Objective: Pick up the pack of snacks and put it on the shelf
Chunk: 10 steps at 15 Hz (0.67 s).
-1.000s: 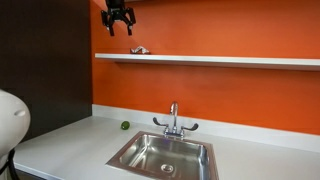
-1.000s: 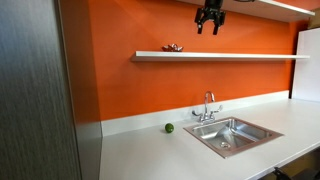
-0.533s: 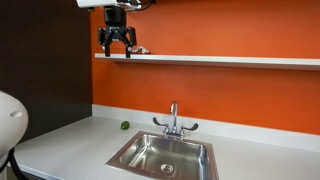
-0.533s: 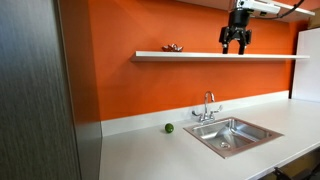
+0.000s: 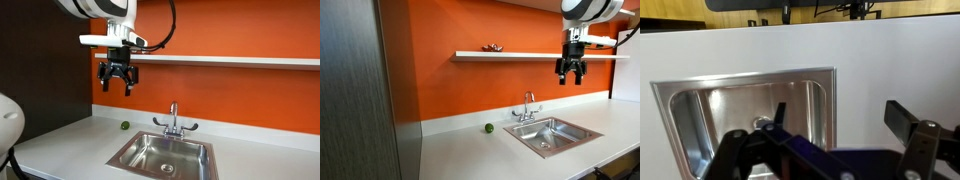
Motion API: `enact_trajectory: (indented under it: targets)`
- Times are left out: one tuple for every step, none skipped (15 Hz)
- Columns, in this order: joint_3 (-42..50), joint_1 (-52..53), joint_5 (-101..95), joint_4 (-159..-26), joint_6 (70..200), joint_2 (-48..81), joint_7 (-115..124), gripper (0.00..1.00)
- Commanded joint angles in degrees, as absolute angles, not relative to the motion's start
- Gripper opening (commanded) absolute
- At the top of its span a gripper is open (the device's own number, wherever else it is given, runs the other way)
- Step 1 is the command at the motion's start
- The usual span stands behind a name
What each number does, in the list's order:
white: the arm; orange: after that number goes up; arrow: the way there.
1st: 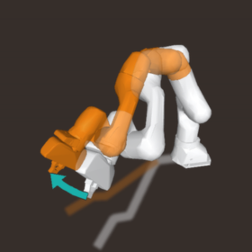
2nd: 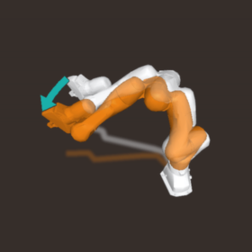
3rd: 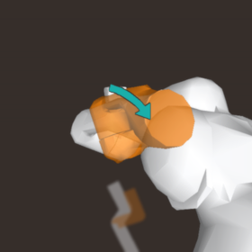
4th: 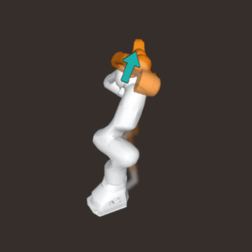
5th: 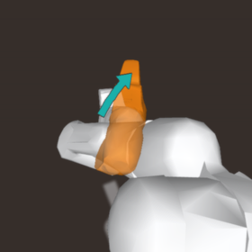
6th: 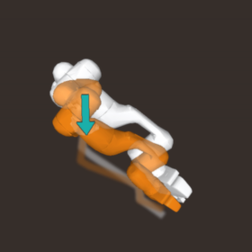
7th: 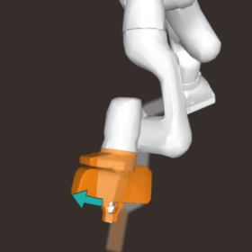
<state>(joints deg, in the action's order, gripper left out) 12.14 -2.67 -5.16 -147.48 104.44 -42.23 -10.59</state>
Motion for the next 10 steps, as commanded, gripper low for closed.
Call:
enact_trajectory:
  targets:
    - [13.7,-5.4,-7.1,-154.0,110.9,-42.3,-13.6,1.0]
    - [14.3,-5.8,-7.5,-155.4,113.0,-41.6,-14.1,1.0]
    - [14.8,-6.3,-7.7,-156.5,114.7,-40.9,-14.4,1.0]
    - [15.3,-6.6,-7.8,-157.5,116.4,-40.1,-14.9,1.0]
    - [15.7,-6.9,-7.7,-158.3,117.9,-39.2,-15.3,1.0]
    - [16.1,-7.1,-7.5,-159.1,119.4,-38.0,-15.7,1.0]
    - [16.2,-7.3,-7.5,-159.7,120.4,-37.2,-16.0,1.0]
    - [16.4,-7.5,-7.6,-160.4,121.7,-36.0,-16.3,1.0]
    - [16.4,-7.7,-7.5,-160.9,122.6,-35.1,-16.6,1.0]
    - [16.6,-7.5,-7.2,-159.3,122.9,-32.6,-17.1,1.0]
